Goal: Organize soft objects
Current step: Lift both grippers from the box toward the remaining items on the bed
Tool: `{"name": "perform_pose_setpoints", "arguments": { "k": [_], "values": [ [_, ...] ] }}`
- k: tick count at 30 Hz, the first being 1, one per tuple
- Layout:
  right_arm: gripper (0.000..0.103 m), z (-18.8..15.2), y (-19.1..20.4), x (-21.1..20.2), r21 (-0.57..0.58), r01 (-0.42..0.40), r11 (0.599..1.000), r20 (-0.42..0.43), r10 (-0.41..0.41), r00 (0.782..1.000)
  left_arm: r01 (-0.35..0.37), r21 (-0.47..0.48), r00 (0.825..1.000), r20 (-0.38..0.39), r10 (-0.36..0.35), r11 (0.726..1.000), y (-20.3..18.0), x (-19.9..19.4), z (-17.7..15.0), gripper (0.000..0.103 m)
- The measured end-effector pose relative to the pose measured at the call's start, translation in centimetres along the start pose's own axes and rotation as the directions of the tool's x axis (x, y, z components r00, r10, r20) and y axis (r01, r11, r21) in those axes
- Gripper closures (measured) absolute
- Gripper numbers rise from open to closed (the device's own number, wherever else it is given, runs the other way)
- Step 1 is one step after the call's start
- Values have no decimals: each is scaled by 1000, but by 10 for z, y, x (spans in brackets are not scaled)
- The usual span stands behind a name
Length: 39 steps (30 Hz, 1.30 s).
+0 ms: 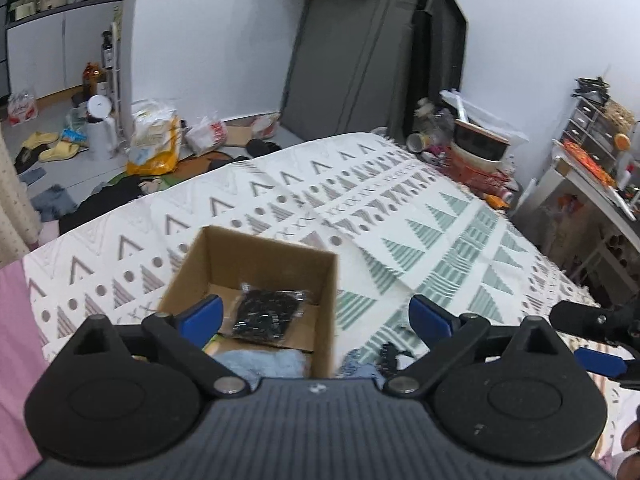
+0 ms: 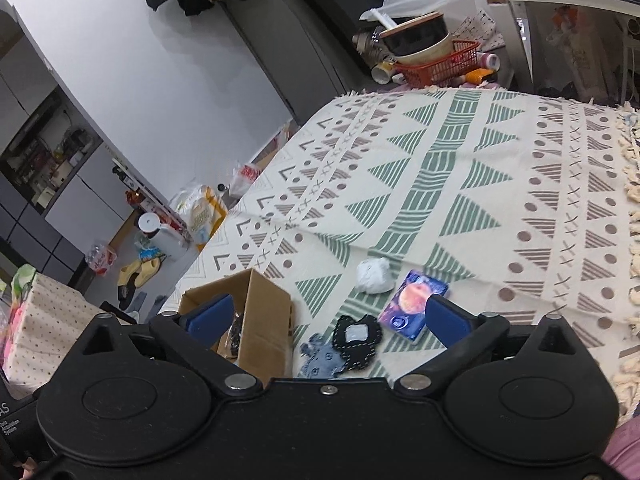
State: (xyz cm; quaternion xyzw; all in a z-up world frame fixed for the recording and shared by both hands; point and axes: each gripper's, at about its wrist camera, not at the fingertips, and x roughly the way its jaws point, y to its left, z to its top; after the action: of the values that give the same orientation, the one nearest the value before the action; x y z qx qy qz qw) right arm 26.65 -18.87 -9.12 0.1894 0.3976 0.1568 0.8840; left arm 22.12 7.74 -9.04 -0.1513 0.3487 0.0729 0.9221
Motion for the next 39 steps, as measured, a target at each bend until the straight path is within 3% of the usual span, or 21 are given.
{"name": "perform_pose_setpoints", "arguments": {
  "k": [11, 15, 20, 27, 37, 39],
  "values": [
    [0, -2, -49, 3, 114, -40, 993, 13, 39, 999, 69, 37, 998, 0, -69, 997, -38, 5, -4, 0],
    [0, -1, -63, 7, 164, -54, 985, 16, 52, 999, 84, 58, 996, -36, -82, 995, -55, 15, -6, 0],
    [0, -2, -77, 14, 201, -22, 979, 12, 20, 1000, 67, 123, 995, -87, -56, 990, -76, 32, -10, 1],
    [0, -6, -106, 33, 340, -42, 939, -23, 53, 998, 42, 177, 988, -152, -14, 983, -96, 61, -13, 1],
    [0, -10, -127, 50, 410, -6, 912, -69, 38, 997, 48, 198, 973, -232, -1, 979, -111, 106, -26, 4],
    [0, -9, -129, 53, 417, -1, 909, -78, 37, 996, 41, 205, 971, -240, 10, 978, -113, 112, -28, 9]
  ]
}}
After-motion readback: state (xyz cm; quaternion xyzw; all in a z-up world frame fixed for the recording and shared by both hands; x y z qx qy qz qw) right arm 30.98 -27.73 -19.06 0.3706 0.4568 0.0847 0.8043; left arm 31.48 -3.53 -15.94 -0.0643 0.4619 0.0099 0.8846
